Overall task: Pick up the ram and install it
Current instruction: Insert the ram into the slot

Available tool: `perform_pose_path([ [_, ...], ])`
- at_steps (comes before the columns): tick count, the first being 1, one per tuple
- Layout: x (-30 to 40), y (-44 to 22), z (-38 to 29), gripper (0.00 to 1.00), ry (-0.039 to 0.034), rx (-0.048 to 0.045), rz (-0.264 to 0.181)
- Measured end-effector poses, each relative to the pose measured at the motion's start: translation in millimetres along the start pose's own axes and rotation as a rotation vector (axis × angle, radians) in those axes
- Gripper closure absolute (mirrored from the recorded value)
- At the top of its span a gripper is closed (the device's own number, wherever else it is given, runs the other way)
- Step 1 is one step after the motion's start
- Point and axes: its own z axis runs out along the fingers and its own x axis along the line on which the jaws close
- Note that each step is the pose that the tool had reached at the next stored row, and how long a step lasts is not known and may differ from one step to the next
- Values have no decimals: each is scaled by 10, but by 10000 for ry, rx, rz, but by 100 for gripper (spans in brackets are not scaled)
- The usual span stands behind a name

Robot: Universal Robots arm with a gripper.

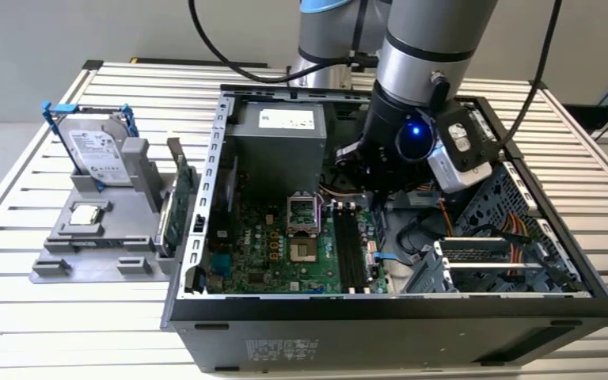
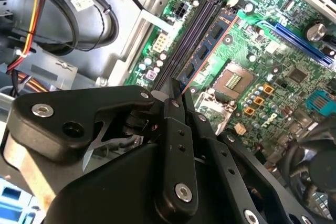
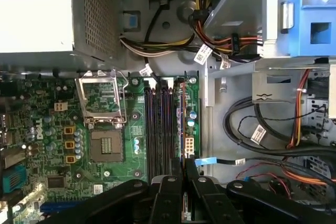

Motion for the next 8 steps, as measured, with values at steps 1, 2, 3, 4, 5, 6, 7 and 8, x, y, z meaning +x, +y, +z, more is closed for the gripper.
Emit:
perform_pose_path([
  [1, 0, -2, 13, 100, 3, 0, -3],
  [2, 1, -3, 27, 100, 4, -1, -5],
  [3, 1, -4, 37, 100, 4, -1, -7],
  [4, 0, -6, 44, 100, 5, 0, -10],
  [5, -1, -9, 51, 100, 5, 0, -11],
  [6, -2, -10, 57, 100, 5, -1, -12],
  [7, -5, -11, 64, 100, 5, -2, -12],
  [8, -7, -12, 72, 100, 5, -2, -13],
])
